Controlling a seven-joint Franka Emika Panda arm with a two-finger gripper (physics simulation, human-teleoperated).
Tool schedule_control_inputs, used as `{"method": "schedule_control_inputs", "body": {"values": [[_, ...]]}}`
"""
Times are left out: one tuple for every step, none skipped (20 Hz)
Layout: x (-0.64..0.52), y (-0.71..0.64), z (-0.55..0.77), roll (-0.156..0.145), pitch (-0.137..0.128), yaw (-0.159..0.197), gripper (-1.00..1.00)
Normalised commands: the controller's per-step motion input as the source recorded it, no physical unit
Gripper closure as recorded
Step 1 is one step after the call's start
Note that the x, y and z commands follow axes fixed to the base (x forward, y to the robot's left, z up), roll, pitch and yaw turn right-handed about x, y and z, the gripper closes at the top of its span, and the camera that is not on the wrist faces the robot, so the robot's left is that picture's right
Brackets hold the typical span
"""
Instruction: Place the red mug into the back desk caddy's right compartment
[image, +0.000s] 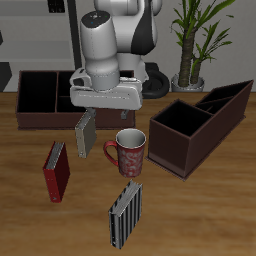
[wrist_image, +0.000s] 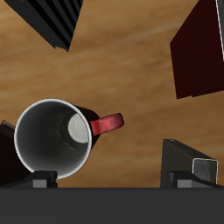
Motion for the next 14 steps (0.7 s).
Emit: {"method": "schedule_control_inputs", "body": {"values": [[-0.03,0.01,0.0,0.0,0.0,0.0,-1.0],[0.17,-0.09,-0.74,-0.017,0.066,-0.016,-1.0],[-0.03,0.0,-0.34,-0.03,0.004,-0.052,-1.0],[0.14,0.02,-0.4,0.037,0.054,-0.01,-1.0],[0.01,-0.09,-0.31,-0.064,0.007,-0.06,-1.0],[0.06,0.14,-0.41,0.048,0.024,-0.009,-1.0],[0.05,0.03,-0.27,0.001,0.045,-0.003,-1.0],[0.02,0.1,-0.31,-0.001,0.027,-0.052,-1.0],[-0.15,0.04,-0.01,0.0,0.0,0.0,-1.0],[0.02,0.19,-0.35,0.029,0.021,-0.014,-1.0],[0.11,0.11,-0.3,-0.011,0.051,-0.023,-1.0],[0.05,0.18,-0.24,0.015,0.009,-0.001,-1.0],[0.11,0.18,-0.26,0.034,0.02,0.014,-1.0],[-0.04,0.01,-0.01,0.0,0.0,0.0,-1.0]]}}
